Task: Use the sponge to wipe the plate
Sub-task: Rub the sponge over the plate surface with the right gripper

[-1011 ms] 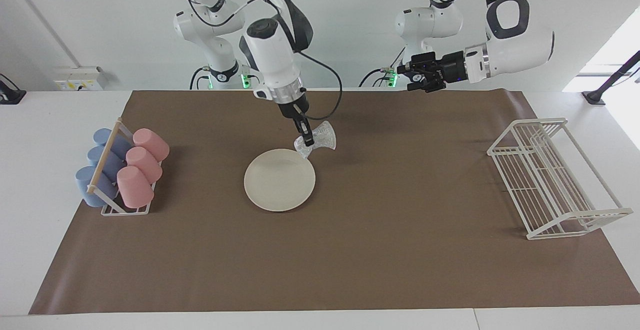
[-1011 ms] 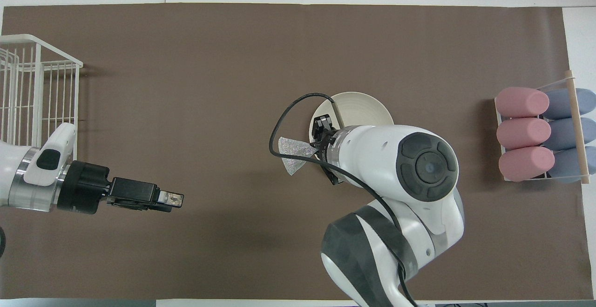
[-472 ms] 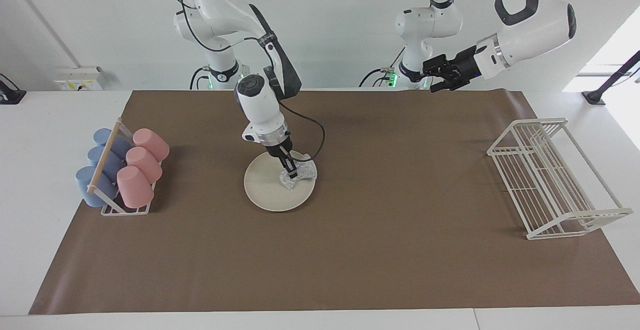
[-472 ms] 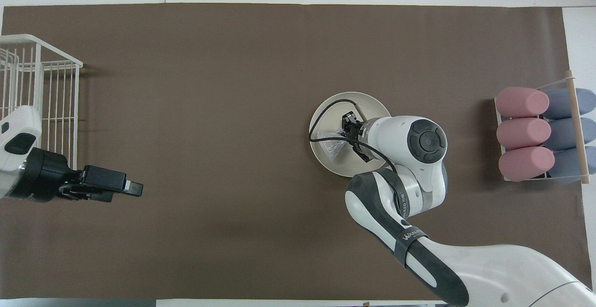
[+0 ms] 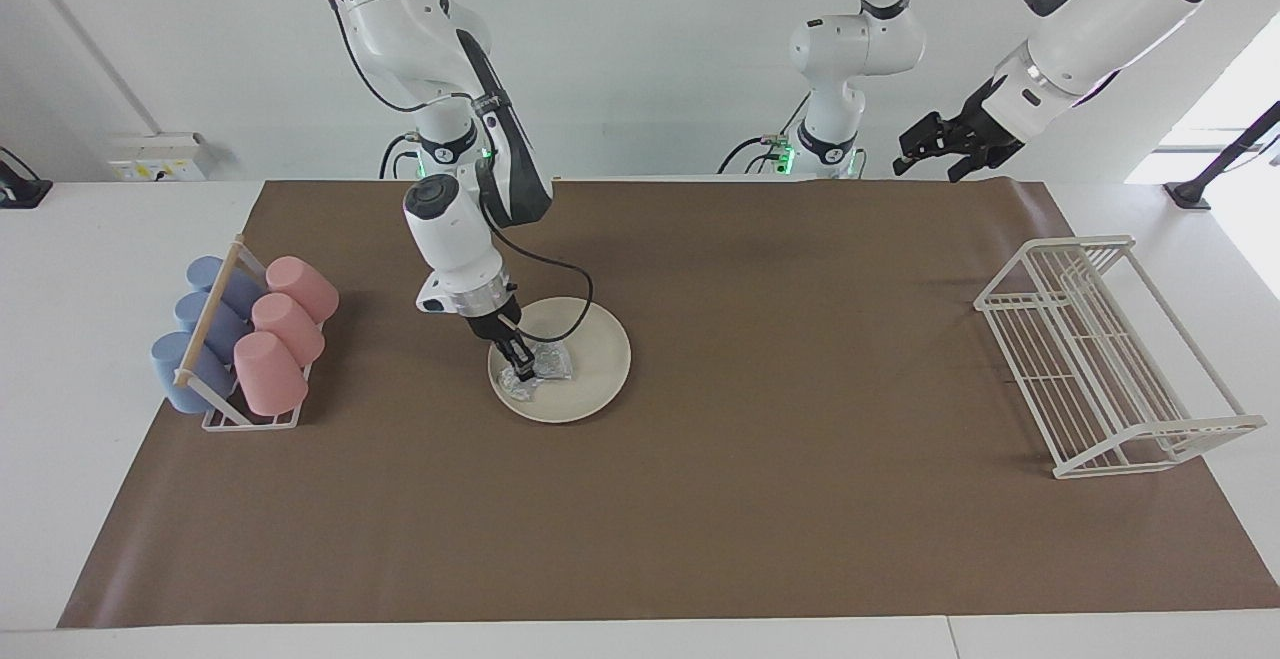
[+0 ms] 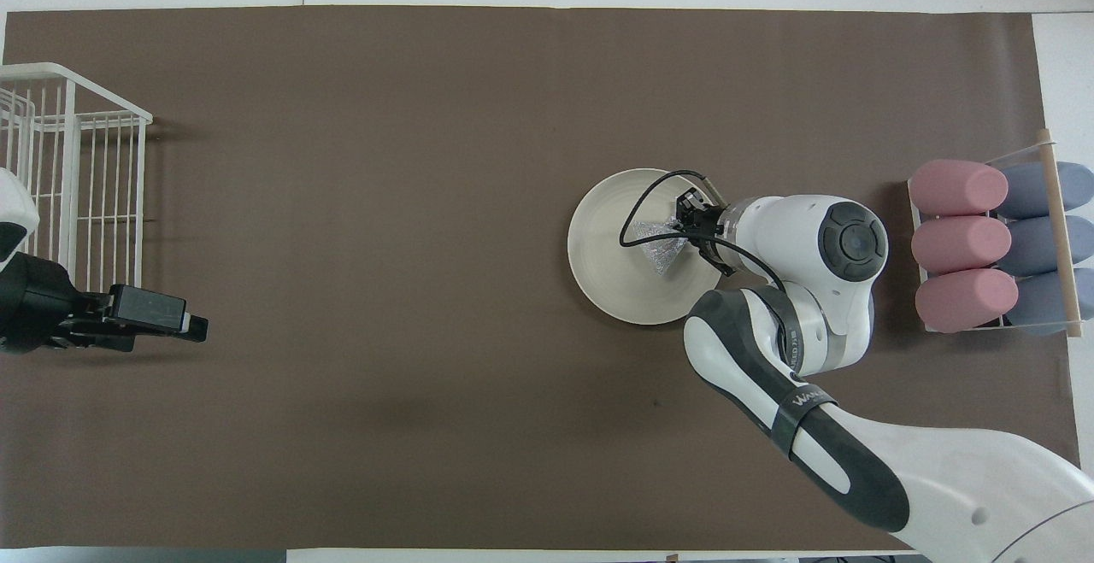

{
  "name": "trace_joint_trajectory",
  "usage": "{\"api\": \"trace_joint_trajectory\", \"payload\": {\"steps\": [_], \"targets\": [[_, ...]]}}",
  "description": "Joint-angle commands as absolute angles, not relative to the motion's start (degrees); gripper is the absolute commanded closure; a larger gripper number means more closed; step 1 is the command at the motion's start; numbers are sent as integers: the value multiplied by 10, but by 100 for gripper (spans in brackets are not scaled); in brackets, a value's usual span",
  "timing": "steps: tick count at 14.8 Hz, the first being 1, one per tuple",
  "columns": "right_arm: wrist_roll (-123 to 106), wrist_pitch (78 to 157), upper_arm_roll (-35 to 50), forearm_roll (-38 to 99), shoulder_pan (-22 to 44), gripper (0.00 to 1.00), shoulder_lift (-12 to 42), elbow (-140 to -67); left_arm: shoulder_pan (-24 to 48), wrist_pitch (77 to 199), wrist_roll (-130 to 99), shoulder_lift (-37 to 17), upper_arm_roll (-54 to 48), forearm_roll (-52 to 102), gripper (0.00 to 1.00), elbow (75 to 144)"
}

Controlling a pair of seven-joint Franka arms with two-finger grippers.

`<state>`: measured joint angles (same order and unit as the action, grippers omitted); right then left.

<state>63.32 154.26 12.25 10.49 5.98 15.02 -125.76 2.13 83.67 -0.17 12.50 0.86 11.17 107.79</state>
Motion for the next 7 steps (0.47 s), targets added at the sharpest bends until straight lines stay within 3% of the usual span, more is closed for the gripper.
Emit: {"api": "trace_joint_trajectory", "payload": {"steps": [1,7], "targets": [[694,1558,128,117,99,100,163,-1277,29,817,-13,115,6,67,0,1051],[776,1593,127,117,142,100,172,-1275,24,824,-15,120,7,68,0,1056]]}}
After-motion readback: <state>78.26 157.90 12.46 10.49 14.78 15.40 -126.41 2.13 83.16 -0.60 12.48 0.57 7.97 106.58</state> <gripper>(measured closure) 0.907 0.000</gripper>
